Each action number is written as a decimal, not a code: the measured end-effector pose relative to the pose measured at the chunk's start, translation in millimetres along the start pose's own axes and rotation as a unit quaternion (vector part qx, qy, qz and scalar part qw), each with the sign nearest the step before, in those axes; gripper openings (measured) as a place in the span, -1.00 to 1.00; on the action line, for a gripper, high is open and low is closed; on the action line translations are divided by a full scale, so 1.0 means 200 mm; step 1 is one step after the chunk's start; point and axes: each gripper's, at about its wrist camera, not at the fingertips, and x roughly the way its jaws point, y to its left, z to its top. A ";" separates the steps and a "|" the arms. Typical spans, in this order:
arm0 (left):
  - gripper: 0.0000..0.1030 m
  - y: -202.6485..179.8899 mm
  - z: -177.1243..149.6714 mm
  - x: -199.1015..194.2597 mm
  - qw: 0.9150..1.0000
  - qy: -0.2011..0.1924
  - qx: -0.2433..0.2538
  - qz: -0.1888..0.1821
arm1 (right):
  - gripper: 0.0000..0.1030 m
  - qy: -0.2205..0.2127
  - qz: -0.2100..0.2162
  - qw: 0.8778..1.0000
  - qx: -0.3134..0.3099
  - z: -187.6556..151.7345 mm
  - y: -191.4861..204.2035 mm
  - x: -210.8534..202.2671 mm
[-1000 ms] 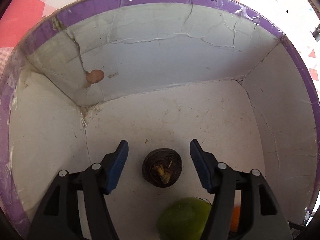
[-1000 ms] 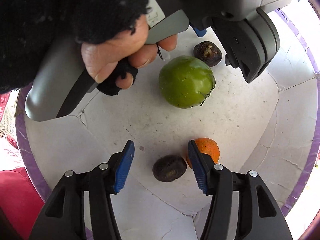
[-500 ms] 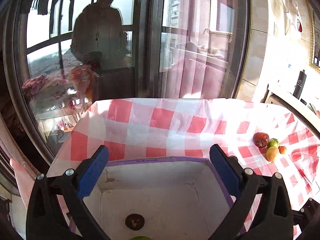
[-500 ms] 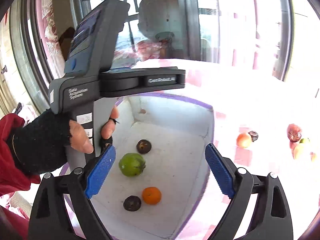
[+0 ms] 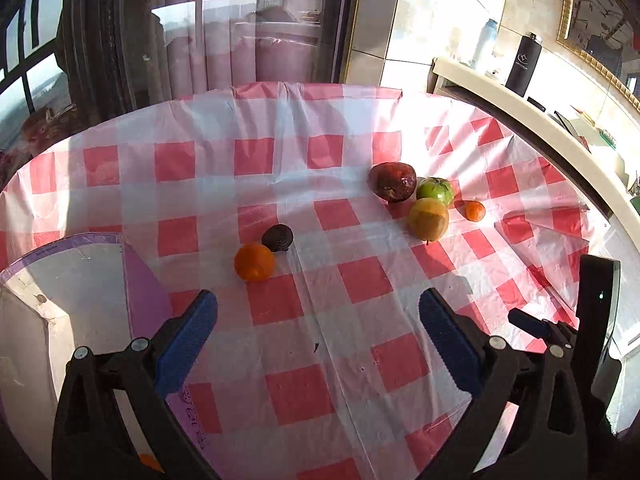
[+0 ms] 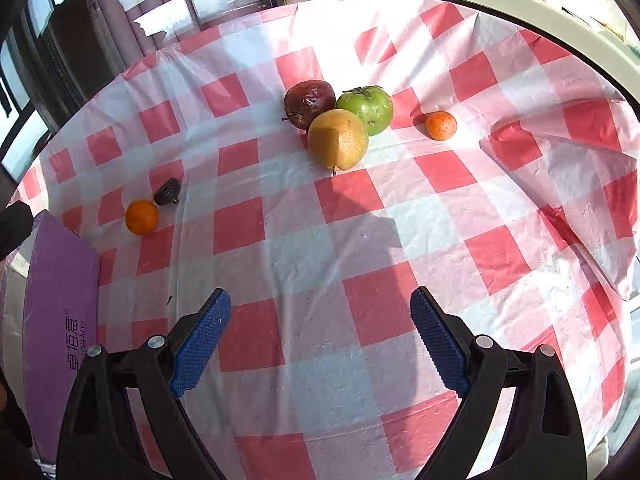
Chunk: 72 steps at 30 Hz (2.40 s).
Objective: Organize fruits
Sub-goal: 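Withdraw both grippers from the box toward the remaining fruits, then grasp the orange with the left gripper while the right gripper grasps the yellow pear, then carry the orange and yellow pear into the box and open both grippers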
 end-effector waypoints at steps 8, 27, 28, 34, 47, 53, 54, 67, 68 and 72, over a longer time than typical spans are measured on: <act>0.96 0.01 -0.16 0.53 0.990 0.093 -0.034 0.104 | 0.71 0.021 0.018 0.999 -0.025 0.19 -0.18 0.38; 0.52 0.39 0.03 0.89 0.980 0.031 -0.123 0.153 | 0.22 -0.038 0.010 0.996 -0.074 0.53 -0.03 0.69; 0.49 0.38 0.03 0.89 0.981 0.026 -0.117 0.152 | 0.22 -0.039 0.009 0.996 -0.075 0.53 -0.03 0.69; -0.04 0.29 0.00 0.89 0.984 0.007 -0.096 0.148 | 0.22 -0.038 0.009 0.996 -0.075 0.54 -0.03 0.69; -0.10 0.25 0.00 0.90 0.985 0.006 -0.096 0.145 | 0.21 -0.036 0.002 0.996 -0.080 0.55 0.00 0.71; -0.13 0.28 0.04 0.90 0.985 0.015 -0.099 0.140 | 0.19 -0.036 0.002 0.996 -0.082 0.54 0.00 0.70; -0.13 0.27 0.04 0.88 0.986 0.024 -0.101 0.130 | 0.19 -0.032 -0.002 0.996 -0.089 0.53 0.01 0.69; -0.13 0.02 -0.19 0.43 0.996 0.067 -0.061 -0.017 | 0.18 0.077 -0.015 0.996 -0.052 0.06 -0.01 0.24; -0.13 0.01 -0.21 0.38 0.996 0.065 -0.052 -0.027 | 0.18 0.081 -0.015 0.995 -0.049 0.01 -0.01 0.20; -0.13 0.01 -0.28 0.15 0.996 0.053 -0.032 -0.071 | 0.18 0.097 -0.017 0.995 -0.014 -0.12 -0.03 0.08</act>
